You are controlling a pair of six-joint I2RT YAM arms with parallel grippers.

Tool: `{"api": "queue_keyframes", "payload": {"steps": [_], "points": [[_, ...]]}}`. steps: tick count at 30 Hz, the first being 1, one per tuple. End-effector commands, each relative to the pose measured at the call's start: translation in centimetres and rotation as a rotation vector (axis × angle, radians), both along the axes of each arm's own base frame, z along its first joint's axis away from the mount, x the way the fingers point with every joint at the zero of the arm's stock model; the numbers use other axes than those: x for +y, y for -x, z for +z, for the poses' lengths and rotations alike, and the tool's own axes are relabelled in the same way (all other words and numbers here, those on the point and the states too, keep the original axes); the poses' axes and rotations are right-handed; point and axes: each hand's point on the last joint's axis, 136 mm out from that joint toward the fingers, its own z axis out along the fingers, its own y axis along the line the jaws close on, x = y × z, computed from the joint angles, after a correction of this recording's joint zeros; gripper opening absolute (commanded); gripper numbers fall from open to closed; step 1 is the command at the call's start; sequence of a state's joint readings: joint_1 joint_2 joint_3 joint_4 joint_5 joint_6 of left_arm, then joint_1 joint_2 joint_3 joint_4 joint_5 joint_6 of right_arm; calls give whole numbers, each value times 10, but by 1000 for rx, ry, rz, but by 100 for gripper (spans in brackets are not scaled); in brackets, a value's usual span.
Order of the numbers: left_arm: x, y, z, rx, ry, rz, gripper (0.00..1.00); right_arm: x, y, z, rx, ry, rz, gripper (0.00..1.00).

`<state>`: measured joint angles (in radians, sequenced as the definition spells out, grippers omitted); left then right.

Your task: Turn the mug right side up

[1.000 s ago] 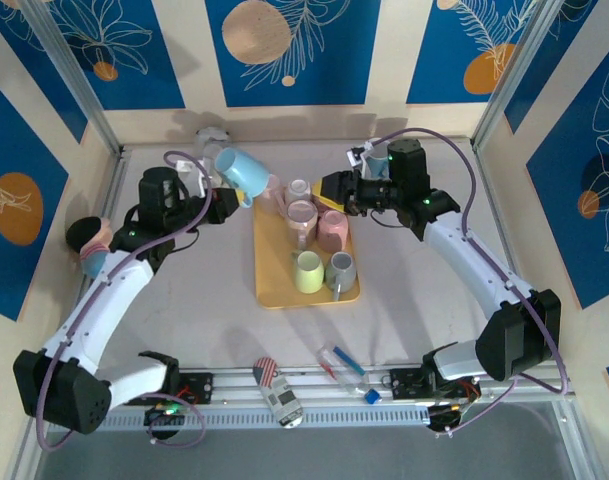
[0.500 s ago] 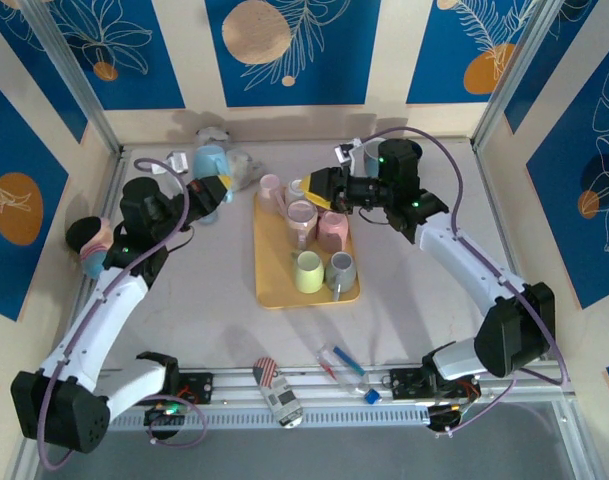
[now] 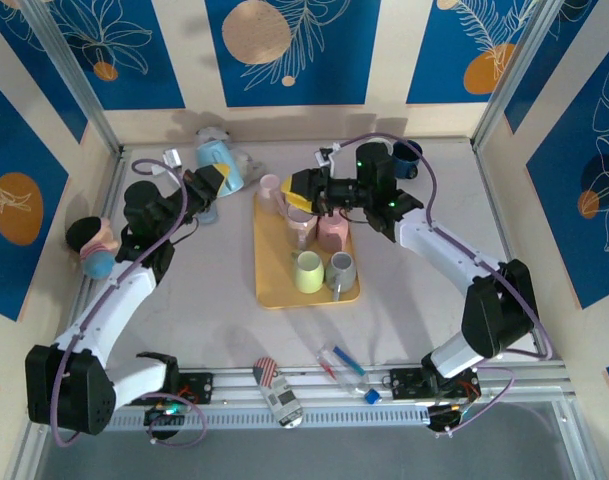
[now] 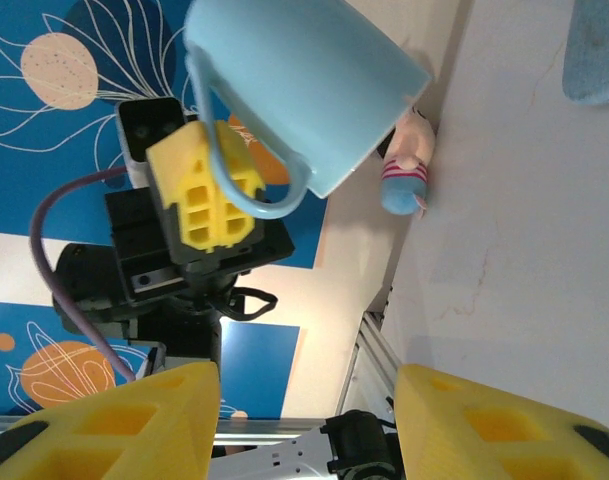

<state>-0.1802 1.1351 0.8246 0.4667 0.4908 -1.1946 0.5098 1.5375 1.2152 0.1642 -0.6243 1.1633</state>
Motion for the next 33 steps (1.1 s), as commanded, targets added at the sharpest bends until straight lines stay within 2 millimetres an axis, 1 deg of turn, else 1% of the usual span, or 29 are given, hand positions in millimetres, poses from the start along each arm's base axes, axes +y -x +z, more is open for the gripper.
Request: {"api": "queue_keyframes", "payload": {"steps": [1,5,9,13,15,18,22,28,33], "points": [[1,11,48,-184,32,-26,0,5,-1,19,-46,-27,8,50],[-2,11,50,-189,37,-47,0,3,-1,18,-50,3,12,50],[-5,10,54,-195,61,-72,0,9,6,23,-104,15,58,49],[-7,10,56,-193,54,-82,0,3,14,23,-247,166,49,49],[-8,10,57,-193,45,-88,0,-3,15,19,-306,252,42,49],[-10,11,58,-199,41,-98,0,-13,13,13,-336,325,22,49],[-11,12,57,-204,38,-107,0,-18,13,14,-283,264,6,49],[-11,12,57,-218,60,-114,0,-24,16,11,-226,220,-16,49],[-11,11,67,-273,113,-127,0,-26,12,13,-104,98,-45,49]]}}
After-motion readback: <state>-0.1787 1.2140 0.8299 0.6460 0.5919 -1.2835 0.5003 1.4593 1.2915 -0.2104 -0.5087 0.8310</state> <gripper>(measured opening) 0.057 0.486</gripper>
